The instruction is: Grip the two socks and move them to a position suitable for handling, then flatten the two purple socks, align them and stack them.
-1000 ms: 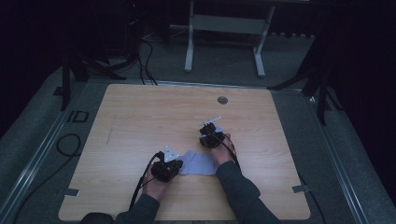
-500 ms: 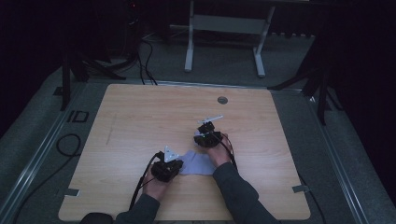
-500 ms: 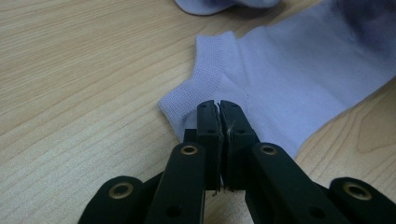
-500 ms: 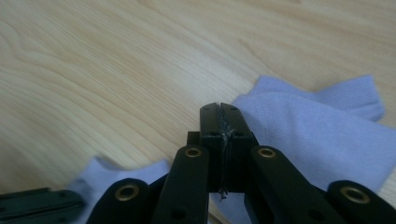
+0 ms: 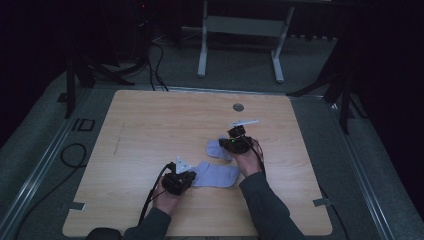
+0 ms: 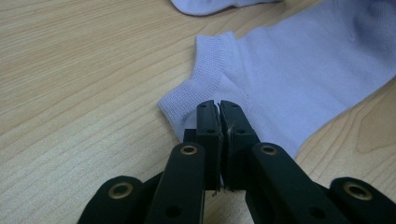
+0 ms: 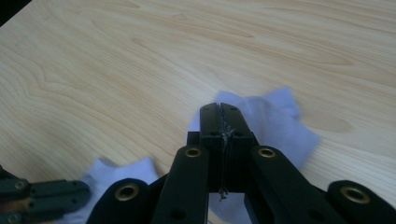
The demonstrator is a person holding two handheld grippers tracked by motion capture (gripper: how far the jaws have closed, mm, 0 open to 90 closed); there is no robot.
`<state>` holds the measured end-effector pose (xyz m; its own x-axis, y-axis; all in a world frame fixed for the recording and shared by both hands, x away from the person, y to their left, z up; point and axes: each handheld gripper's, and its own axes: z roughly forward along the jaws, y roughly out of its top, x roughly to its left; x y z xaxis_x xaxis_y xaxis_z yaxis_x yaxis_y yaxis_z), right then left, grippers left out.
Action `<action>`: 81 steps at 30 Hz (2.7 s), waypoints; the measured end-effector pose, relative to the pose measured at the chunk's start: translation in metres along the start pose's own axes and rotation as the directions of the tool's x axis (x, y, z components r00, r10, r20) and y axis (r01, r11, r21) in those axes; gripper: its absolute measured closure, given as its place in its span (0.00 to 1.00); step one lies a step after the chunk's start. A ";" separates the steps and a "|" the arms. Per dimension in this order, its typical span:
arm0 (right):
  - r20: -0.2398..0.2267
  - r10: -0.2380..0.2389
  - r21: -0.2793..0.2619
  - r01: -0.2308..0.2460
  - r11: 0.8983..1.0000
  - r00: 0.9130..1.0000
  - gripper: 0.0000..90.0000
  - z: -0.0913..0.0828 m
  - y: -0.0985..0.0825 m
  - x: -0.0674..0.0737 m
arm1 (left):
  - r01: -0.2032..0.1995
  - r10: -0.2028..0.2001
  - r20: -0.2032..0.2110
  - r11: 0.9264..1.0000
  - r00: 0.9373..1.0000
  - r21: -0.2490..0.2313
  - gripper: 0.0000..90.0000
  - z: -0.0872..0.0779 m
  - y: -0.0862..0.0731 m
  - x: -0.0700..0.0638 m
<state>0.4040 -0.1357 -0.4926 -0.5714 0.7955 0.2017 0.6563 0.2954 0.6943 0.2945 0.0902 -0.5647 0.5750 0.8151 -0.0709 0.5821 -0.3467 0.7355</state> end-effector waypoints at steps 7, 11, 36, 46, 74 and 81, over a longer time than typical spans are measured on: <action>0.034 0.041 -0.006 -0.041 0.999 0.999 0.99 -0.015 -0.014 -0.026 | -0.001 0.001 0.000 1.000 1.000 0.001 0.96 0.000 0.000 0.000; 0.047 0.065 -0.010 -0.064 0.998 0.997 0.99 -0.020 -0.021 -0.036 | 0.000 0.000 -0.001 1.000 1.000 -0.001 0.96 0.000 0.000 0.000; 0.162 0.056 -0.005 -0.056 0.998 0.985 0.99 -0.036 -0.035 -0.060 | -0.002 0.002 -0.002 1.000 1.000 -0.001 0.96 0.000 0.000 0.000; 0.181 0.074 0.005 -0.077 0.997 0.981 0.99 -0.037 -0.043 -0.071 | -0.003 0.003 0.000 1.000 1.000 -0.002 0.96 0.001 0.000 0.000; 0.261 0.054 -0.011 -0.053 0.999 0.964 0.73 -0.052 -0.055 -0.081 | -0.005 0.005 0.000 1.000 1.000 -0.005 0.96 0.002 0.001 -0.002; 0.218 -0.007 -0.007 0.009 1.000 0.976 0.71 -0.047 -0.052 -0.066 | -0.006 0.006 0.002 1.000 1.000 -0.005 0.95 0.002 0.001 -0.002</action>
<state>0.3848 -0.2286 -0.5098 -0.4550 0.8895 0.0417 0.6476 0.2983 0.7012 0.2951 0.0876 -0.5652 0.5794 0.8122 -0.0675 0.5756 -0.3492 0.7394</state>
